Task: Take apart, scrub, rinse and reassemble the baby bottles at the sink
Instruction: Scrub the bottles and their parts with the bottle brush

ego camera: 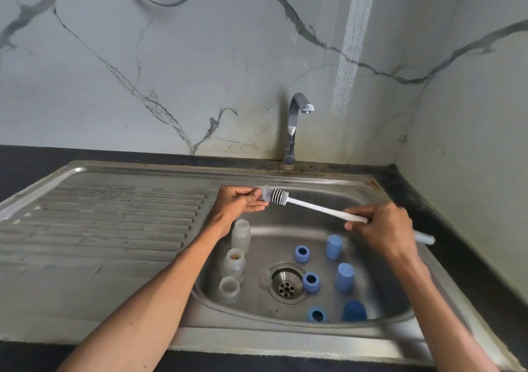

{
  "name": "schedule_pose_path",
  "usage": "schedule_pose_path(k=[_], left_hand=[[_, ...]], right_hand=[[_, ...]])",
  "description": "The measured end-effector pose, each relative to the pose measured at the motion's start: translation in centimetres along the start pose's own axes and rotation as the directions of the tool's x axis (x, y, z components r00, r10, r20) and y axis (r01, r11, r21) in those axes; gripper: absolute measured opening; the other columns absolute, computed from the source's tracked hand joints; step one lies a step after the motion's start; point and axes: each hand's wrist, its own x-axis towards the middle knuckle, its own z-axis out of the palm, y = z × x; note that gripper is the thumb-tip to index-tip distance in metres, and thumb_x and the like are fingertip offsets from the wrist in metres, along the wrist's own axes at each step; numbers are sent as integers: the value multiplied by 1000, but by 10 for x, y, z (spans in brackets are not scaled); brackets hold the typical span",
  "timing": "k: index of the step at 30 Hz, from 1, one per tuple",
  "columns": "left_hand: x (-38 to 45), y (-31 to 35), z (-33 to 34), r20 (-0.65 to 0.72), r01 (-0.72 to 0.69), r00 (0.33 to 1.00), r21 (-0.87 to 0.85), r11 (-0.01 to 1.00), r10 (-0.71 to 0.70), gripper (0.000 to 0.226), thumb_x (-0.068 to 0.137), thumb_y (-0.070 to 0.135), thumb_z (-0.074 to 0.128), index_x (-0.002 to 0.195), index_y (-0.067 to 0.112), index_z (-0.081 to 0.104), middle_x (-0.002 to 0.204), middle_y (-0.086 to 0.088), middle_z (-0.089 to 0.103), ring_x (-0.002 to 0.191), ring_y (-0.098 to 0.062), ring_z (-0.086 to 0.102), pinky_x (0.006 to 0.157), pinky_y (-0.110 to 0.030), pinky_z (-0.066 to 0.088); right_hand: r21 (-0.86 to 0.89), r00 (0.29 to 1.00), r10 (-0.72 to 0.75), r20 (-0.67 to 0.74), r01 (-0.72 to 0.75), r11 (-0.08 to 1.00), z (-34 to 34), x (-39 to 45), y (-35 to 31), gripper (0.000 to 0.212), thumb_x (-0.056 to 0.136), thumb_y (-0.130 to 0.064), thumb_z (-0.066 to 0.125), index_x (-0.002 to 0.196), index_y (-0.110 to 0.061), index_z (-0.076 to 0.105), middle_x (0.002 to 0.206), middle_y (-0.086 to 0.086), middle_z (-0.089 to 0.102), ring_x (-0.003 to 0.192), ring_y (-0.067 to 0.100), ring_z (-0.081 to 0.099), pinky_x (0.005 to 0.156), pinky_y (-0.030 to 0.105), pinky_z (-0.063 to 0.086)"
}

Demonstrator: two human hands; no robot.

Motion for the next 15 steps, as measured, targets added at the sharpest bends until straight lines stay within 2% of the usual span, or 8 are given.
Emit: schedule_pose_path(k=[2,5,6,9,11,15], left_hand=[[0,-1,-2,28,2,1000,23,1000,-3,24,89,-5,65,112,-10,67,91,-22,74,80,-27,76,70,-26,61],[-1,1,-7,1,-24,1000,0,1000,24,31,84,-9,68,115,-9,66,87,-13,76,80,-27,76,71,-27,61],[-1,1,-8,-28,-34,999,-27,999,33,31,84,-9,68,115,-9,65,87,-12,76,78,-26,76,71,-28,61],[1,1,-10,-139,-35,990,-81,996,24,28,85,-9,68,112,-13,65,94,-22,74,71,-24,75,68,-28,62],[2,0,-4,-208,-25,978,-88,996,6,25,87,-8,67,110,-15,65,98,-29,71,66,-22,74,64,-27,62],[6,-2,9,-364,-47,931,-190,981,-26,23,89,-9,65,109,-19,62,93,-32,67,55,-17,71,59,-24,60]], right_hand=[[-55,1000,-15,19,16,998,1,1,2,24,82,-17,80,103,-27,78,90,-8,75,72,-4,58,76,21,48],[-113,971,-8,239,36,993,10,5,0,11,95,-28,65,98,-30,76,86,-8,72,75,9,62,73,30,52],[-58,942,-4,336,25,998,15,5,-1,17,99,-30,57,94,-29,74,82,-5,69,70,12,60,69,30,52],[113,843,6,537,-79,990,24,4,-8,34,107,-29,40,95,-16,68,69,1,52,52,11,39,47,22,35],[116,826,8,564,-89,989,25,6,-9,35,107,-30,38,94,-14,67,68,2,48,51,10,36,46,21,32],[-74,922,-36,385,69,995,20,11,3,27,103,-35,49,85,-29,67,71,-4,63,63,13,56,64,32,46]])
